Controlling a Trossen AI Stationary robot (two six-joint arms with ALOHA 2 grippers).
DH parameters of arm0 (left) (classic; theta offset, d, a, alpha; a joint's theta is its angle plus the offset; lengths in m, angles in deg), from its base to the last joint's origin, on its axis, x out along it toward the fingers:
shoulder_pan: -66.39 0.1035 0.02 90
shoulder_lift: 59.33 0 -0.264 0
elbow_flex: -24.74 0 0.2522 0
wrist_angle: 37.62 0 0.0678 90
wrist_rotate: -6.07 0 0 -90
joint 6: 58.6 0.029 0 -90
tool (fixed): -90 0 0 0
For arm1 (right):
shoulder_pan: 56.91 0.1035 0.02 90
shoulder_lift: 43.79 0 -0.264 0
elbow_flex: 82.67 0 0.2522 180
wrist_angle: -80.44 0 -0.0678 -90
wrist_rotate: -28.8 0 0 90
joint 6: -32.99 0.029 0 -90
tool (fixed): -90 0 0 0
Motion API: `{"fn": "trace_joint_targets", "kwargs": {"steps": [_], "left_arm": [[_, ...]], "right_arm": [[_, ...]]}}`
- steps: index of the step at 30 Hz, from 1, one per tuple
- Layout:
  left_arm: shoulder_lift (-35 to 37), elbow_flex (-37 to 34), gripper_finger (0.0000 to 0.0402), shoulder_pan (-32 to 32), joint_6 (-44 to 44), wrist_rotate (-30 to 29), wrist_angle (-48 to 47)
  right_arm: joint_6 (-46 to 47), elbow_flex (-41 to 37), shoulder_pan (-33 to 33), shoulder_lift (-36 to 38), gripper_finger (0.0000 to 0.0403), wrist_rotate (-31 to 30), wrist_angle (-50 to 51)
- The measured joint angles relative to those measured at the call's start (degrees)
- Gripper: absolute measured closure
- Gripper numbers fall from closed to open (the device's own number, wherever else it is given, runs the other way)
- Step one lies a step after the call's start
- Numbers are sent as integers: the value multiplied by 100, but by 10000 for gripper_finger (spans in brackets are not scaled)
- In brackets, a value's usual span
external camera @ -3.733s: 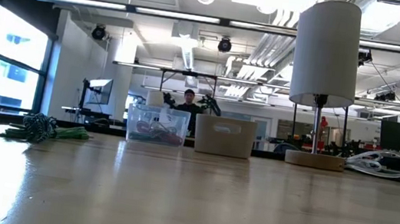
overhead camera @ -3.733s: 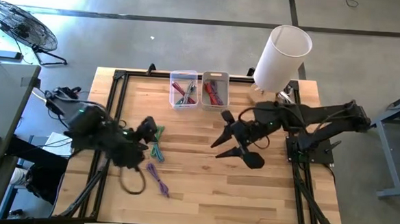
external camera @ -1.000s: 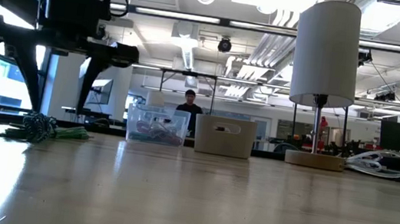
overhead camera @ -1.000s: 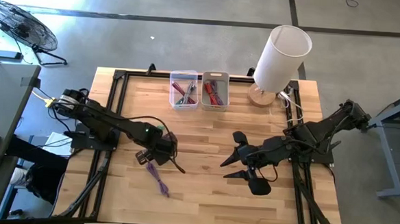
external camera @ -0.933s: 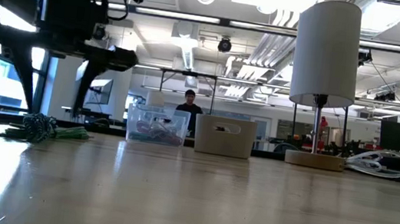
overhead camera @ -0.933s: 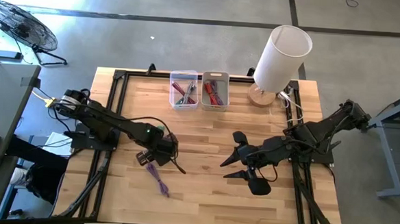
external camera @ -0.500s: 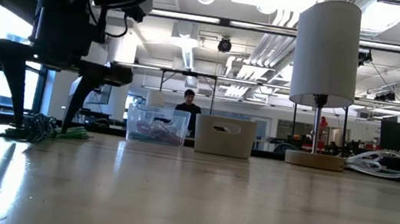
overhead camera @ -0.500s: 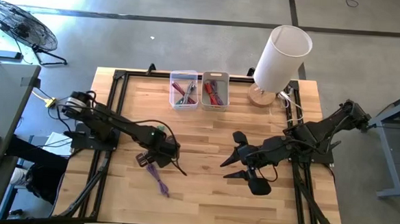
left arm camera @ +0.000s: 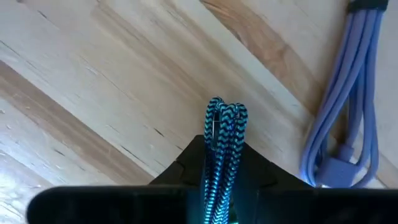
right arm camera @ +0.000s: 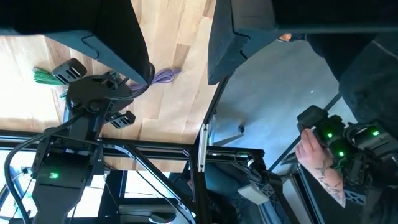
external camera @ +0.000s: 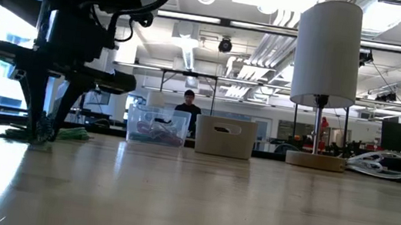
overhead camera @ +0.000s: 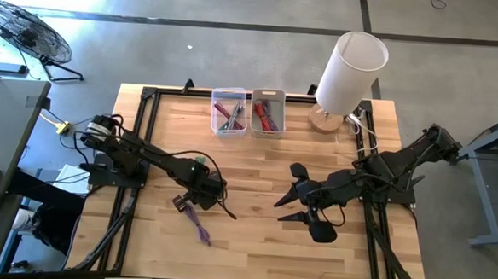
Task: Pick & Place USB Port
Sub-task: Put the blue patterned charger cable into the transparent bin
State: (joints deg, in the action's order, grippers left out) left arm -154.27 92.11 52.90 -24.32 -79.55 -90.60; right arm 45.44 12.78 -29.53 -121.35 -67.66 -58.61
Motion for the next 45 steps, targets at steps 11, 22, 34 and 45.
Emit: {"fn": "trace_joint_targets", "kwargs": {"steps": [11, 22, 34, 45], "left_arm": [[-4, 1619, 363, -2, -210, -253, -1358], [2, 5116, 363, -2, -340, -1598, -3994], [426, 8152, 363, 0, -1835, -3355, -3786], [1163, 7817, 363, 83, -3402, -5830, -3025]], "right_arm": [[-301, -1, 0, 0, 249, 29, -61], [-628, -4, 133, 551, 249, -18, 126], [-1259, -4, 420, 901, 269, -700, 905], [-1760, -4, 417, 911, 269, -994, 1266]]}}
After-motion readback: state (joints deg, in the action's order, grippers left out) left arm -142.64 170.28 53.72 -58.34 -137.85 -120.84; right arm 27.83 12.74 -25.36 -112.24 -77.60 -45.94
